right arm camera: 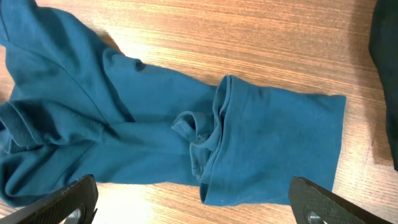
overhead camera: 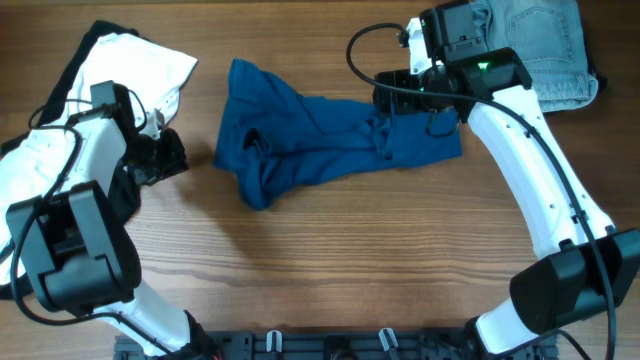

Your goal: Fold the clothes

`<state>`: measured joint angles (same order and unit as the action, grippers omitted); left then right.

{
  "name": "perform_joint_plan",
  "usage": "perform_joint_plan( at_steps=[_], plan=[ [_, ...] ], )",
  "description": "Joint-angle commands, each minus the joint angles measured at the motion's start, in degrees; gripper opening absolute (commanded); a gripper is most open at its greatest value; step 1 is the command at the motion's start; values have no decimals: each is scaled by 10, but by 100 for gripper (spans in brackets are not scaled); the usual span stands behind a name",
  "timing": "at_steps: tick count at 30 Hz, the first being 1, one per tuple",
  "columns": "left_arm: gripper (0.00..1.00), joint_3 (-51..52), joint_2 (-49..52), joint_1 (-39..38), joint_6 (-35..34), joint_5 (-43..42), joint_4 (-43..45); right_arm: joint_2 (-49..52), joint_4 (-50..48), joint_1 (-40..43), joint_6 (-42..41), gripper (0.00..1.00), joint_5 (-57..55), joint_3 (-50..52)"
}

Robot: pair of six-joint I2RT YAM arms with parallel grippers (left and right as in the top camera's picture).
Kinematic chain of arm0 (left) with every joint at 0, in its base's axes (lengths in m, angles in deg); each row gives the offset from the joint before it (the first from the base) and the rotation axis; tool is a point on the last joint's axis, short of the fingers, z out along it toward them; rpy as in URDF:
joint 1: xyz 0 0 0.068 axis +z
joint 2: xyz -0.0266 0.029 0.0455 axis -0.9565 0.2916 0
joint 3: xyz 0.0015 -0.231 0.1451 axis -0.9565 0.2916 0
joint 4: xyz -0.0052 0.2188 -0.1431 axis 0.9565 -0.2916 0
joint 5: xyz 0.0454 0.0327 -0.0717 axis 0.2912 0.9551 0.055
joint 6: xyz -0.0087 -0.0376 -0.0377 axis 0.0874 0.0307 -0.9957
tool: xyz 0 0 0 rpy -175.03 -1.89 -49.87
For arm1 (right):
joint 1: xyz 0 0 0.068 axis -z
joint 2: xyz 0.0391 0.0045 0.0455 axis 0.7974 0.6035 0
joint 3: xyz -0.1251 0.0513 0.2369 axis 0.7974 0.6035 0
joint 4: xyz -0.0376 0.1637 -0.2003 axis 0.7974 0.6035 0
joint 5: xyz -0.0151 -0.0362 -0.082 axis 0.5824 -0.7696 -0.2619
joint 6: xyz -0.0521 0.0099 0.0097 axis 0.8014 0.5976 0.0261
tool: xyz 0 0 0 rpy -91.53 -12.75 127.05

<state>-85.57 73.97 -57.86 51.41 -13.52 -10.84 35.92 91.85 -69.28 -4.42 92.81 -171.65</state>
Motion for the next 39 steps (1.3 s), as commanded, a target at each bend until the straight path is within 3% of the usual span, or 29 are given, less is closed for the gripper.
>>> perform_joint_plan(
  at_steps=[1,2,3,6,8,12,14,17,21,23,25,28,32,34,39],
  plan=[
    [4,-7,-11,-7,-18,2,15,-6,-7,0,-8,99,-10,-9],
    [12,-7,-10,-11,-2,-9,34,-6,-8,0,-8,99,-10,-9],
    [27,-7,-9,-20,38,-36,50,-6,-8,0,-8,99,-10,-9],
    [59,-7,10,-50,116,-47,68,-6,-7,0,-8,99,-10,-9],
    [66,-7,36,-68,147,-47,68,-6,-7,0,-8,99,-10,-9],
    [67,-7,81,-95,160,-13,83,-6,-7,0,-8,99,-10,-9],
    [64,-7,96,-106,160,29,87,-6,-8,0,-8,99,-10,-9],
    [44,-7,123,-129,159,69,98,-6,-10,0,-8,100,-10,-9],
    [43,-7,164,-172,127,164,102,-6,-19,0,-8,99,-10,-9],
    [41,-7,172,-181,109,168,102,-6,-23,0,-8,99,-10,-9],
    [27,-7,172,-183,89,173,102,-6,-25,0,-8,99,-10,-9],
    [22,-7,172,-184,84,175,100,-6,-27,0,-8,99,-10,-9],
    [4,-7,172,-183,48,189,100,-6,-27,0,-8,99,-10,-9],
    [4,-7,171,-174,-6,235,99,-6,-26,0,-8,99,-10,-9],
    [4,-8,91,-92,-51,241,47,2,-30,0,-15,99,-10,-8]
  ],
)
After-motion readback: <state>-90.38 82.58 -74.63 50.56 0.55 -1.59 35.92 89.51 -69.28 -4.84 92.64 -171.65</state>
